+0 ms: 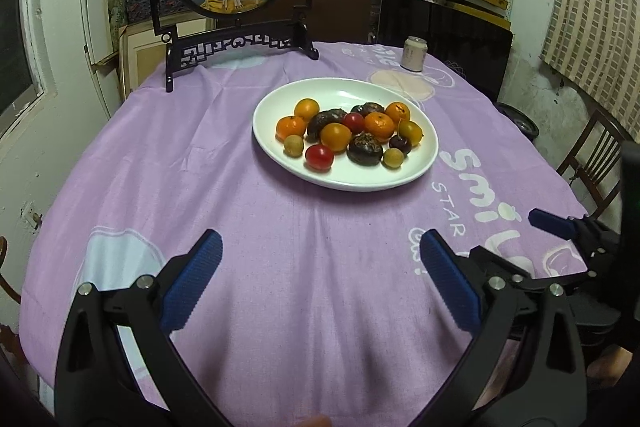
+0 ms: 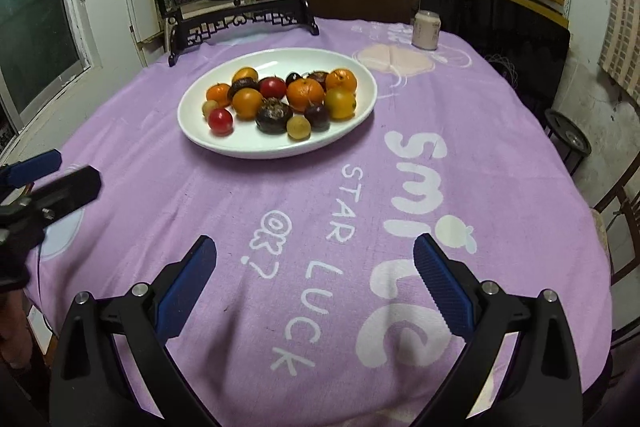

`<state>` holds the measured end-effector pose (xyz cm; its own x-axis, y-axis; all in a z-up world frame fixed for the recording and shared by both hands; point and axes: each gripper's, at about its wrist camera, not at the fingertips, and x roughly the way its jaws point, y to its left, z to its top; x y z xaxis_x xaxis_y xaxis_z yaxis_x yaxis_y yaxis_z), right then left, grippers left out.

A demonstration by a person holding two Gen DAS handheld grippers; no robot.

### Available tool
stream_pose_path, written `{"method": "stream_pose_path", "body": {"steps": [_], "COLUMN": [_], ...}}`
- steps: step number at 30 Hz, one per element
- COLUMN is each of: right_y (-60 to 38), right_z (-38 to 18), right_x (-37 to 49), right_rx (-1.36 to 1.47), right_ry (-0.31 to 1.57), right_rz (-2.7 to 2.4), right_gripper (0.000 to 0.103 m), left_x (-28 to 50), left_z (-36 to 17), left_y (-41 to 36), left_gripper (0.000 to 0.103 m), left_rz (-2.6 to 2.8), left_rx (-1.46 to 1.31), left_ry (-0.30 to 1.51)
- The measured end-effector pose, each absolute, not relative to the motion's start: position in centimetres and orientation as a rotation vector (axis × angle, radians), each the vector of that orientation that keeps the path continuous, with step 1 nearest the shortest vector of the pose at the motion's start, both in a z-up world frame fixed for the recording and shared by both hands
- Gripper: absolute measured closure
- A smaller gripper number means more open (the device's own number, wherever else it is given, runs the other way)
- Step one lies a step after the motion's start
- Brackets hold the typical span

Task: Organize fruits

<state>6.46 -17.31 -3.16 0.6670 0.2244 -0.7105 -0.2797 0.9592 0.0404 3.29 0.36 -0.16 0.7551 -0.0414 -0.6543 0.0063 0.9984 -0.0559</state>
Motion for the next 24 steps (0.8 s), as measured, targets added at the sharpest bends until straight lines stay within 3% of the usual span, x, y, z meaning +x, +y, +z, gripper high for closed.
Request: {"method": "stream_pose_path", "body": {"steps": [24], "right_y": [-16.2], "right_z": [-3.2], "right_x": [5.9], "right_rx": [-0.098], "right_ry": [0.795], "right_rz": [0.321], "right_gripper": [0.004], "left_x": [4.2], "left_z": [-1.3], "left_y": [-0.1], "left_gripper": [0.002], "left_rz": [-0.045], "left_rx": [-0.056], "left_ry": [0.798]}}
